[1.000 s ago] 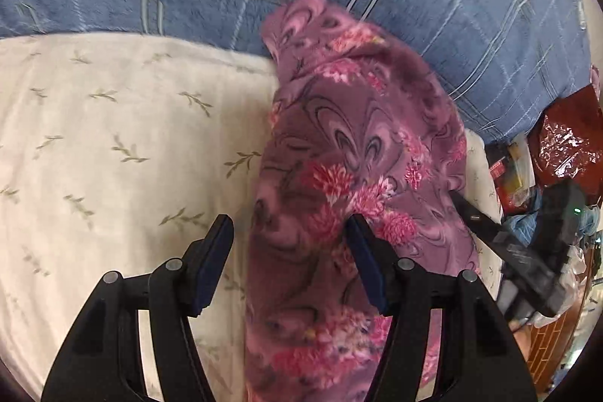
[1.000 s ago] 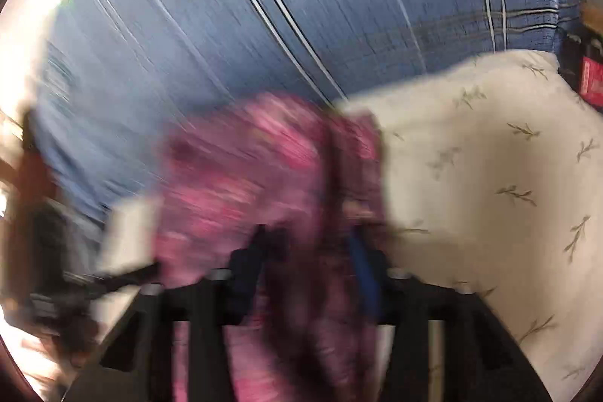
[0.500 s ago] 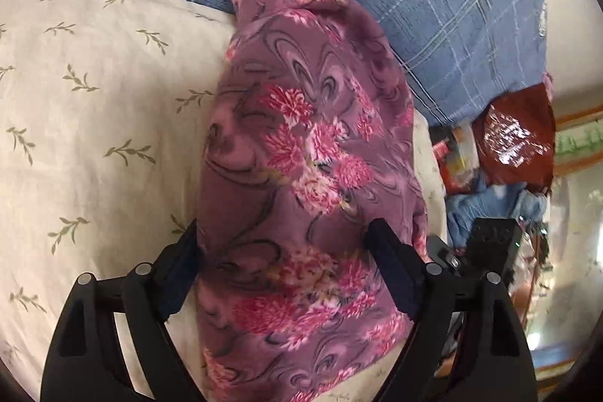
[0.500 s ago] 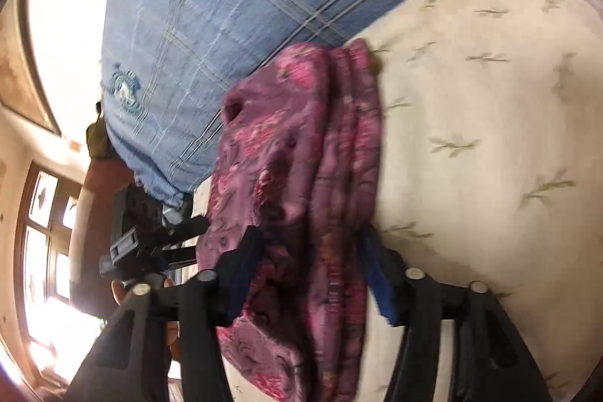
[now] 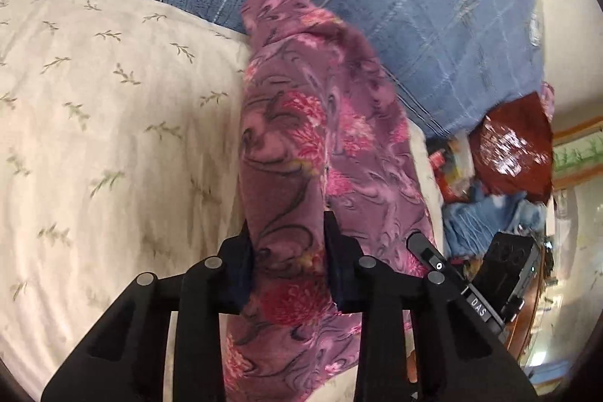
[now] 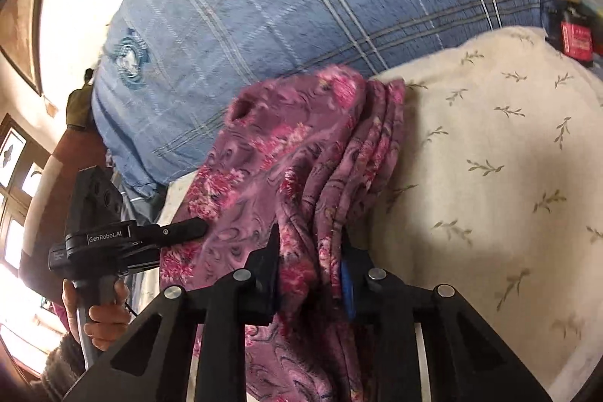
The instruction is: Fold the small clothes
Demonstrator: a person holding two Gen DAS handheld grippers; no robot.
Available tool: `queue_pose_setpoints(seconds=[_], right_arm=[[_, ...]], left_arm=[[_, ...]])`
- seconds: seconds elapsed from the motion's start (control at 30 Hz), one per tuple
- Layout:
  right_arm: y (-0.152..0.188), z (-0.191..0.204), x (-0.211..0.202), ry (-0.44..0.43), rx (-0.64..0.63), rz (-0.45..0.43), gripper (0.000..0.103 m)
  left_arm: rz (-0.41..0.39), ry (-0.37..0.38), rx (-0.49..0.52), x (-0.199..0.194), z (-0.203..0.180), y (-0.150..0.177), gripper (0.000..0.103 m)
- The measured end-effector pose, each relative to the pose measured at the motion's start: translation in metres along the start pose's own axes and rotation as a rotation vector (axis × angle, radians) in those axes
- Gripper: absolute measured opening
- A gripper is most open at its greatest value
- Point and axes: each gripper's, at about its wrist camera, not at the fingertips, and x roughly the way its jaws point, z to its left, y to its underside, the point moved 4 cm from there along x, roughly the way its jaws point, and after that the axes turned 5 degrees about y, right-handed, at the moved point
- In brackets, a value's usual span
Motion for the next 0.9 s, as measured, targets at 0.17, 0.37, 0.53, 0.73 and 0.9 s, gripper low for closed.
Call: queue_pose_setpoints(seconds=[0.17,0.37,0.53,0.73,0.9], right_arm=[[0.034,0.032,-0.035,-0.140,0.006,-0.002,0.025],[0.113,0.059,-0.048,-0.181,-0.043,0.083,0.029],[0.144,0.049,-0.030,0.013,-0.050,0.126,0.035],[0.105,0.068,-0.062,0.115,-0.107,-0.026,0.037],[0.078,0.102,-0.035,0.065,-0.217,-0.063,0.035]], left_arm=[[-0.010,0.031,0.039,-0.059,0.009,0.046,0.030],[0.107,0.000,0.024,-0.081,0.051,0.129,0.032],[0.144,0.002,-0.013,-0.086,0.075,0.145,0.039],[-0.036,-0.015,0.171,-0.131,0.038,0.105,0.045],[-0.059,-0.097,0.237,-0.097,0.028,0.049,0.050]])
